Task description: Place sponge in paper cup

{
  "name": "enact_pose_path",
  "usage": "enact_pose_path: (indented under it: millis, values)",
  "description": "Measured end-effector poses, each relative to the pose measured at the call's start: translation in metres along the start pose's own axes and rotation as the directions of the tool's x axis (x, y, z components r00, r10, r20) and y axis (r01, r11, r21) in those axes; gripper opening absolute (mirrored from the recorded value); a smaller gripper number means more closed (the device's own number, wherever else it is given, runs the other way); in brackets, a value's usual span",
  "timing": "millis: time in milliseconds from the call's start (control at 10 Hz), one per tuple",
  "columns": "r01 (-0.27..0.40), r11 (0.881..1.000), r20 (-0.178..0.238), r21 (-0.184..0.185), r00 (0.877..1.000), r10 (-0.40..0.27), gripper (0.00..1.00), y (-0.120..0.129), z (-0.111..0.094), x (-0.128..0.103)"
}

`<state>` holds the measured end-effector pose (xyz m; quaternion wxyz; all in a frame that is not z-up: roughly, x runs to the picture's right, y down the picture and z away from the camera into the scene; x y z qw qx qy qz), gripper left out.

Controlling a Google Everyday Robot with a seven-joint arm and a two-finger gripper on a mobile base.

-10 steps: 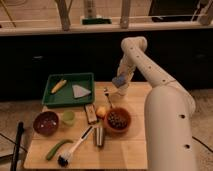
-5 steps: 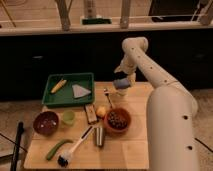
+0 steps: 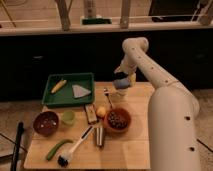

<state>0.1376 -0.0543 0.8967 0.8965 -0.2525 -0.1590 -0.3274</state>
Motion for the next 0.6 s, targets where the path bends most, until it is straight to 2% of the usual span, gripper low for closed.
enact_pose_path:
  millis: [600]
  values:
    - [-0.001, 1.0, -0.005, 0.009, 1.0, 0.001, 0.8, 0.0044, -0.0031, -0.0002]
